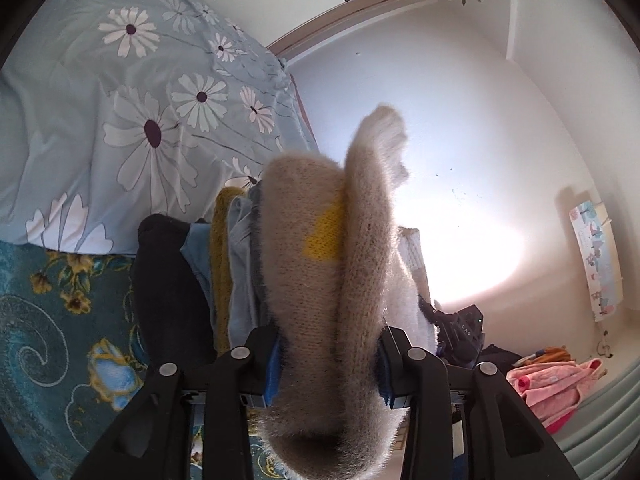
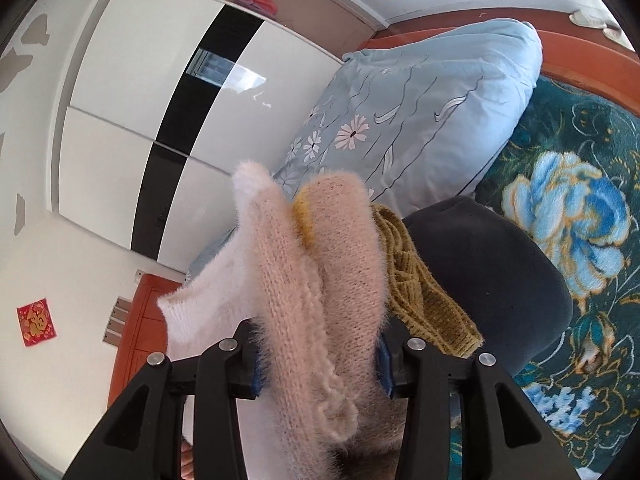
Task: Fold clothes
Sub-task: 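Lower the folded sweater onto the stack and open both grippers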
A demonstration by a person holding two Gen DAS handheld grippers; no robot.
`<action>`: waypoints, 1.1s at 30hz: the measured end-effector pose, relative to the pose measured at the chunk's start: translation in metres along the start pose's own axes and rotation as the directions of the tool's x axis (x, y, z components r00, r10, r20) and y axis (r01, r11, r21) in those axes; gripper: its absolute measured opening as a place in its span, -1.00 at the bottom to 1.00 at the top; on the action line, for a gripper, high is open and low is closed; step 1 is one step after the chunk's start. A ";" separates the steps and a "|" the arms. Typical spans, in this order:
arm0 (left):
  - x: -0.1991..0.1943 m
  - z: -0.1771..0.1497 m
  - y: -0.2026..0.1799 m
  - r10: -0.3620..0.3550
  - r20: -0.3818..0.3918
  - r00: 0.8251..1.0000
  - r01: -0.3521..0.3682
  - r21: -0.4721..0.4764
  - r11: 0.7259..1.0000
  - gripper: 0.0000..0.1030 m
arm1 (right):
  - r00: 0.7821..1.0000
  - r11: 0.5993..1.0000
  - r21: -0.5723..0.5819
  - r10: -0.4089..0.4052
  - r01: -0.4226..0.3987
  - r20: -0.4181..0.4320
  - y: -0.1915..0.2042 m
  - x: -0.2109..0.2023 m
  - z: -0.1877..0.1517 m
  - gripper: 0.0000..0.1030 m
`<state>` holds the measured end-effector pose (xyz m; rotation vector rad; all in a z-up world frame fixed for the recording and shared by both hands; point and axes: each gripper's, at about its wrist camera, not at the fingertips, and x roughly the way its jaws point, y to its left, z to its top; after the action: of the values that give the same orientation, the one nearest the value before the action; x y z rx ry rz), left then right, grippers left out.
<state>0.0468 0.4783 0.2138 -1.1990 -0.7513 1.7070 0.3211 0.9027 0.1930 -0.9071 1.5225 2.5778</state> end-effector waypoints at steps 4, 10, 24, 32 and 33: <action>-0.004 0.006 -0.011 0.049 -0.003 0.999 -0.049 0.028 0.998 -0.04 | 0.997 0.995 -0.059 -0.079 0.078 -0.016 0.021 -0.004 0.004 0.03; -0.031 -0.001 -0.033 0.121 0.054 0.991 -0.125 0.076 0.989 0.36 | 0.982 0.970 -0.150 -0.187 0.189 0.028 0.048 -0.021 -0.001 0.29; -0.072 -0.062 -0.102 0.248 0.174 0.953 -0.292 0.315 0.903 1.00 | 0.915 0.843 -0.423 -0.179 0.333 0.362 0.149 -0.088 -0.087 0.59; -0.079 -0.105 -0.106 0.282 0.226 0.933 -0.350 0.378 0.857 1.00 | 0.900 0.797 -0.486 -0.156 0.358 0.407 0.156 -0.086 -0.149 0.81; -0.079 -0.111 -0.104 0.283 0.225 0.932 -0.352 0.379 0.856 1.00 | 0.904 0.796 -0.493 -0.152 0.351 0.399 0.153 -0.083 -0.157 0.81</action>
<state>0.1947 0.4484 0.2956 -0.9266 -0.2576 2.1292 0.4196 0.7181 0.2993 -0.5735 0.5115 2.8028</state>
